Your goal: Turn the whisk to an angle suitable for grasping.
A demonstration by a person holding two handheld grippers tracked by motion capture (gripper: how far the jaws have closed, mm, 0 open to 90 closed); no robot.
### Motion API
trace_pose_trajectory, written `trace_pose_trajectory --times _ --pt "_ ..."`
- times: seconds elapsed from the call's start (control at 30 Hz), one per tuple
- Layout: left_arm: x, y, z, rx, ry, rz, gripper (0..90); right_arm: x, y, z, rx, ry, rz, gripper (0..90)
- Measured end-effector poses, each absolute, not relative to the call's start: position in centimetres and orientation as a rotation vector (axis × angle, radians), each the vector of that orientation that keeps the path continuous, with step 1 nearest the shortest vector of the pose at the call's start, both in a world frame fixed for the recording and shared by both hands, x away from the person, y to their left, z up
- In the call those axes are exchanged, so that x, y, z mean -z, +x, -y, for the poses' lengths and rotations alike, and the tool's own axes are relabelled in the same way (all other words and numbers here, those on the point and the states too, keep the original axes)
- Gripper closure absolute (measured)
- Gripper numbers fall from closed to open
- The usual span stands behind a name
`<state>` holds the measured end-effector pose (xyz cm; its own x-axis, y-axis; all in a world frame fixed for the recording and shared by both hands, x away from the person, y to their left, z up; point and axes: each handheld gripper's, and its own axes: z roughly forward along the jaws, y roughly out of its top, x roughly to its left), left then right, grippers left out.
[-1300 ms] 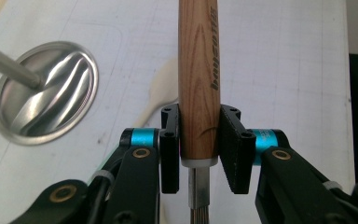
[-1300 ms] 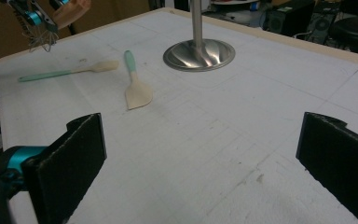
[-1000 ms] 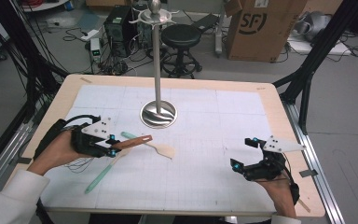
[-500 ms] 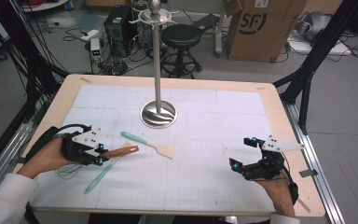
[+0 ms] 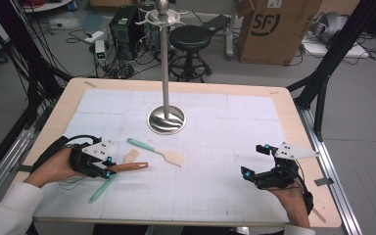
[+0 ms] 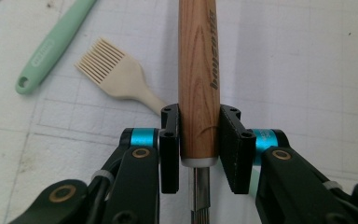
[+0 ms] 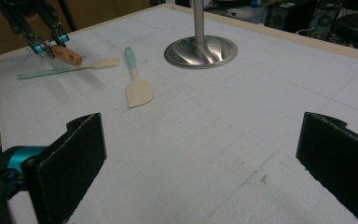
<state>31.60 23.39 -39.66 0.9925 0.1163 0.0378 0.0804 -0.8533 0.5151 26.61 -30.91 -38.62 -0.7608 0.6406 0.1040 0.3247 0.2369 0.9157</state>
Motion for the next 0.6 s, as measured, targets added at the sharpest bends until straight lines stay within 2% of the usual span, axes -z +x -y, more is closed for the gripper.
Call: trace_pose_trajectory --times 0.5,0.57,0.6 --pt "41.3 32.0 -22.8 -0.053 2.625 -0.16 70.1 38.7 26.6 31.1 -1.533 0.903 -2.216 0.0" --pt "41.3 31.9 -23.0 -0.072 2.604 -0.17 66.6 38.6 26.6 31.1 -1.531 0.905 -2.214 0.0" --pt "41.2 31.9 -23.1 -0.076 2.596 -0.181 60.9 38.6 26.7 31.1 -1.532 0.907 -2.216 0.0"
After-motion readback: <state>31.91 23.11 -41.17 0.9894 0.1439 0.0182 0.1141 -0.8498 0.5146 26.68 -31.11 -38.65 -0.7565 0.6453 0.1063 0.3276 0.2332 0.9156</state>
